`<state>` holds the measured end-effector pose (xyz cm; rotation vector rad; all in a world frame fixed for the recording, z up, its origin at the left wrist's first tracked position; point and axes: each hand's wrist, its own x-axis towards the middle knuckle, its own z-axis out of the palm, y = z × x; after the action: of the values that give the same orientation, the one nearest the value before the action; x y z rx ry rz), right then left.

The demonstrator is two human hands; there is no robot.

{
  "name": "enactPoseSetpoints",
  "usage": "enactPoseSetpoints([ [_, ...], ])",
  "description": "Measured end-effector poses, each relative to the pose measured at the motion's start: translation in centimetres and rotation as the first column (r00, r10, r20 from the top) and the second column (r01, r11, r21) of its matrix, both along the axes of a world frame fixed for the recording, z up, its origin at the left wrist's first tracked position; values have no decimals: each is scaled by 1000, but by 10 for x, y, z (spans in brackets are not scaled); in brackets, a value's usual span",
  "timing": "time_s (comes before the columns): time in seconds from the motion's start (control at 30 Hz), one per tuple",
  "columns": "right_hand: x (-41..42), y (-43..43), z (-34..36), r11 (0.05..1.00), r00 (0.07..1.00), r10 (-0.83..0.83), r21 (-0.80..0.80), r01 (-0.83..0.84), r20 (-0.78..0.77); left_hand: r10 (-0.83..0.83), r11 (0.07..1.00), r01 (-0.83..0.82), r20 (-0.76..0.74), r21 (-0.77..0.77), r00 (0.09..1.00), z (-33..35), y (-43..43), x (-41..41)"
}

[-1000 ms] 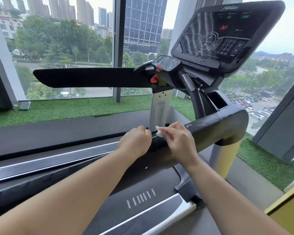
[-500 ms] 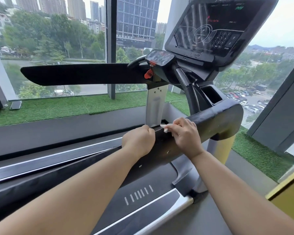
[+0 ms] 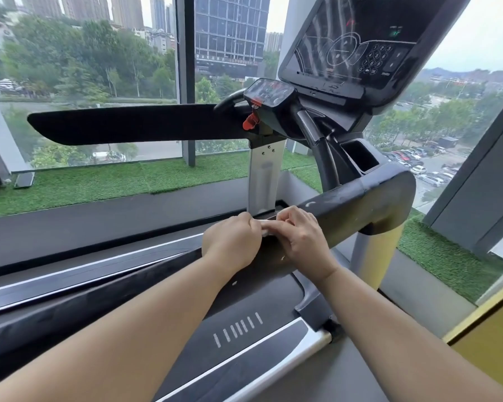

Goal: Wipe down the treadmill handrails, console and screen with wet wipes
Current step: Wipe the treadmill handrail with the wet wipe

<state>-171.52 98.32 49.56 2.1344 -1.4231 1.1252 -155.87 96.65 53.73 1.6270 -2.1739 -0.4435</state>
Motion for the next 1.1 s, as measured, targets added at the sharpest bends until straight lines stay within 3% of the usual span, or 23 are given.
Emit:
enactPoseSetpoints([
  [0.27, -56, -24, 12, 992, 989, -127, -28, 125, -73, 6, 1000, -6, -16, 3, 1000, 1, 3, 1],
  [0.37, -56, -24, 24, 963, 958, -268, 64, 263, 97, 8, 1000, -8, -15, 7, 1000, 2, 4, 1],
  [0.47, -17, -9, 27, 978, 955, -199, 115, 177, 220, 24, 1000, -24, -33, 10, 999, 2, 4, 0],
  [0.57, 22, 6, 16, 990, 996, -41, 137, 30, 78, 46, 999, -45, -41, 16, 998, 2, 2, -1],
  [0.7, 13, 0, 10, 993, 999, -12, 115, 8, 31, 47, 999, -47, -41, 12, 998, 0, 0, -1],
  [1.0, -43, -20, 27, 973, 981, -193, 123, 196, -35, 37, 999, -35, -62, 23, 997, 1, 4, 1],
  [1.1, -46, -18, 40, 946, 959, -279, 188, 266, 47, 42, 999, -39, -77, 37, 996, 2, 4, 2],
])
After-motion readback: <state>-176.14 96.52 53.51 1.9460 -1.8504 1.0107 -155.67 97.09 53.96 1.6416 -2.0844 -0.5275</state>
